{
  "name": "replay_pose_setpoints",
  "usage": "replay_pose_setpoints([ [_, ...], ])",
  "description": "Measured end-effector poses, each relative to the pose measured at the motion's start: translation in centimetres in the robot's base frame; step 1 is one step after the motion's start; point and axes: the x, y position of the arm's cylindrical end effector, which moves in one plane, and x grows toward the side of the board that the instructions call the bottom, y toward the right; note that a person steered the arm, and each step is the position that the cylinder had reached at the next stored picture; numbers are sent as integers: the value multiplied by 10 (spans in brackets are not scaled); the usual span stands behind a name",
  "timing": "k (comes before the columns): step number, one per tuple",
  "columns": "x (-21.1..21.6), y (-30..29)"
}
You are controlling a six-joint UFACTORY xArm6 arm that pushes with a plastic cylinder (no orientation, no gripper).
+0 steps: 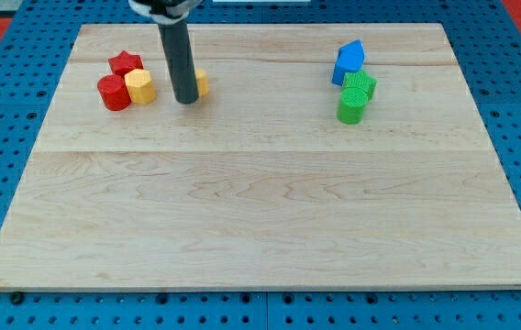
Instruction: Move yellow heart to the top of red star
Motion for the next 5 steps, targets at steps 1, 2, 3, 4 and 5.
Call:
replay_pose_setpoints([
  [1, -31, 56],
  [2, -47, 102],
  [3, -48, 64],
  [4, -59, 20],
  [5, -63, -19],
])
